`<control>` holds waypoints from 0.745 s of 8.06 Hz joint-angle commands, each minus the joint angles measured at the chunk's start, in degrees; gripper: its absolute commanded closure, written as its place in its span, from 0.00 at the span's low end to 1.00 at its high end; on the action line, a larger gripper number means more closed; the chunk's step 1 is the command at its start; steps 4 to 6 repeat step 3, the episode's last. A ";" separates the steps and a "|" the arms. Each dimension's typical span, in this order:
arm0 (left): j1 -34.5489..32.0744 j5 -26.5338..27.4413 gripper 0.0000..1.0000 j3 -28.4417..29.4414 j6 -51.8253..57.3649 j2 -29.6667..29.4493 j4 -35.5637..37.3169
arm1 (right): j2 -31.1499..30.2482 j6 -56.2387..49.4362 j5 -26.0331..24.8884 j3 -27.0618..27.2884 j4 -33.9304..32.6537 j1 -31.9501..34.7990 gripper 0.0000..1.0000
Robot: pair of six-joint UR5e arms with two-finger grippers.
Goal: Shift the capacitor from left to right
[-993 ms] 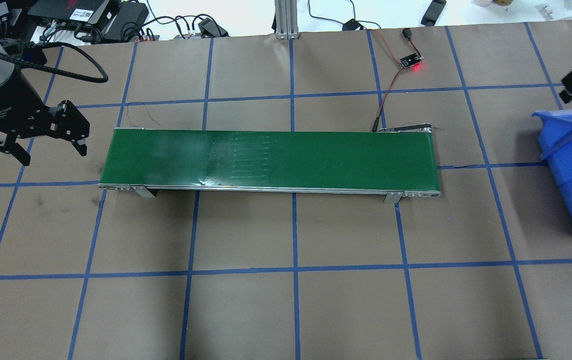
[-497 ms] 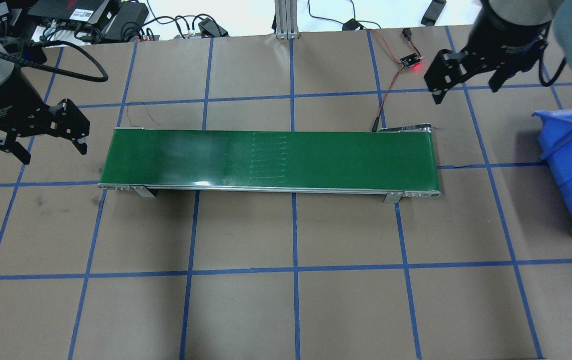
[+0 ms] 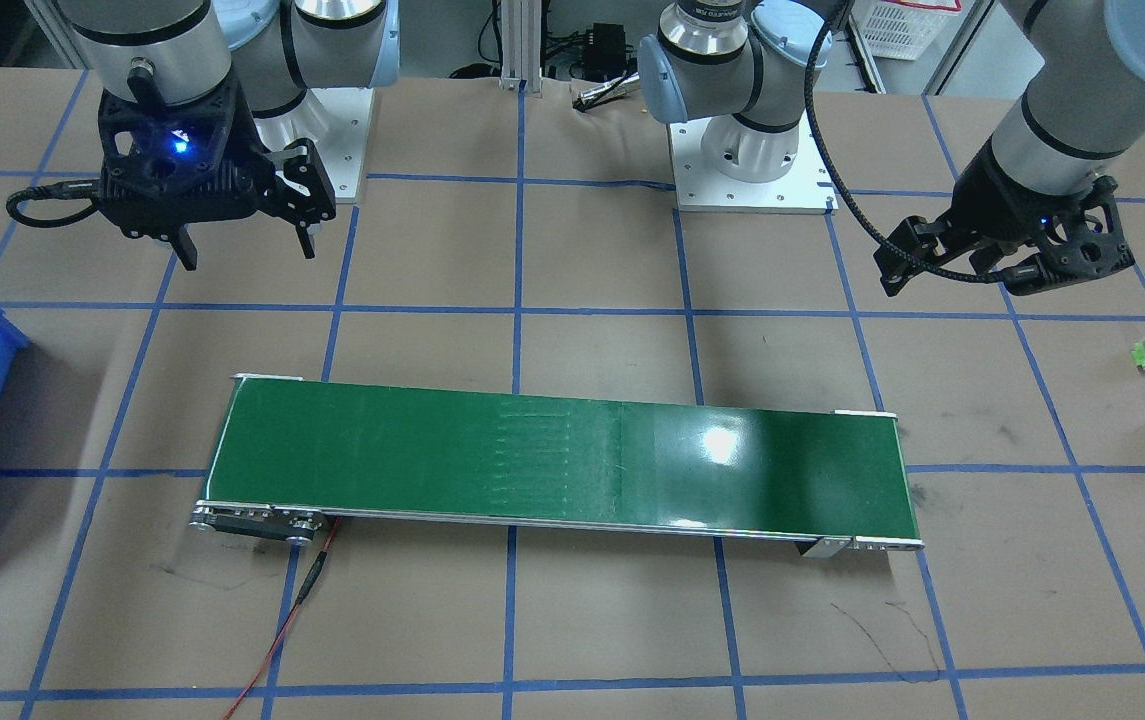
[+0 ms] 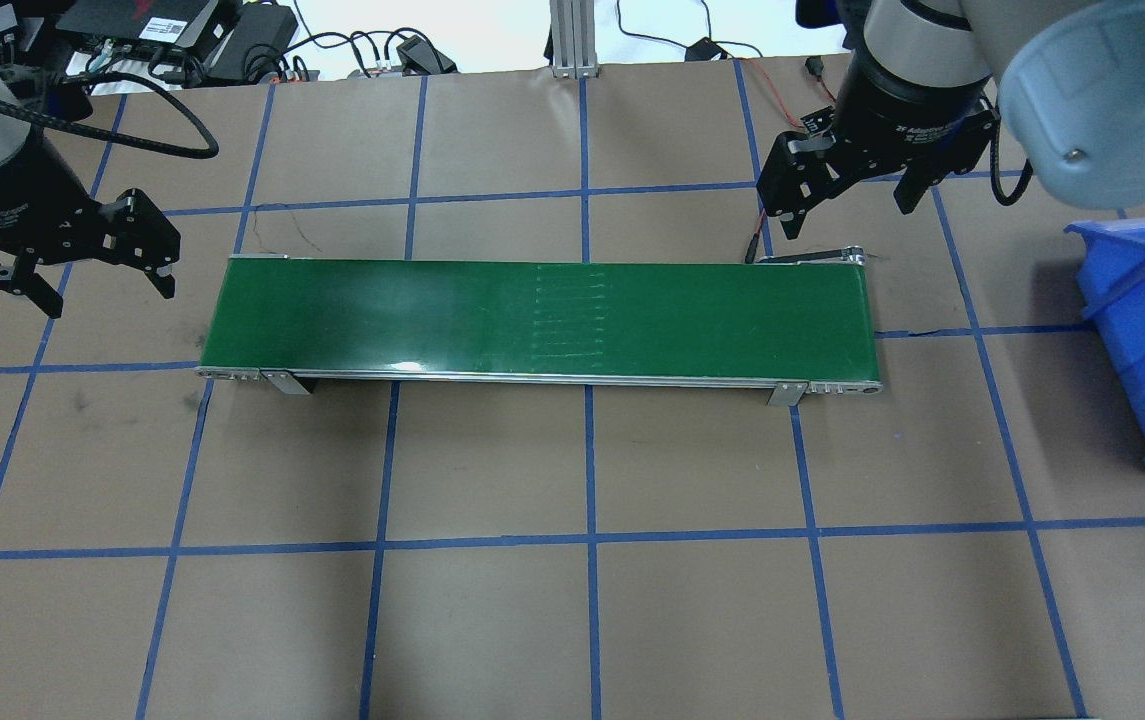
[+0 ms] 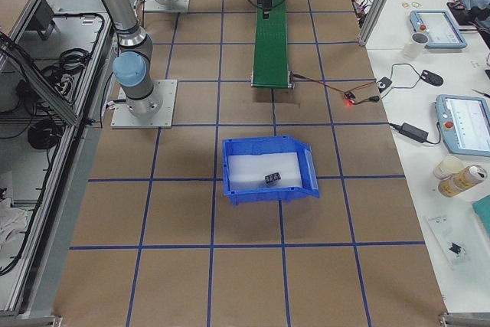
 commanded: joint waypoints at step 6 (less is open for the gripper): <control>0.00 0.03 0.00 -0.36 0.00 -0.13 0.16 | -0.12 0.16 -0.62 0.04 0.09 0.20 0.00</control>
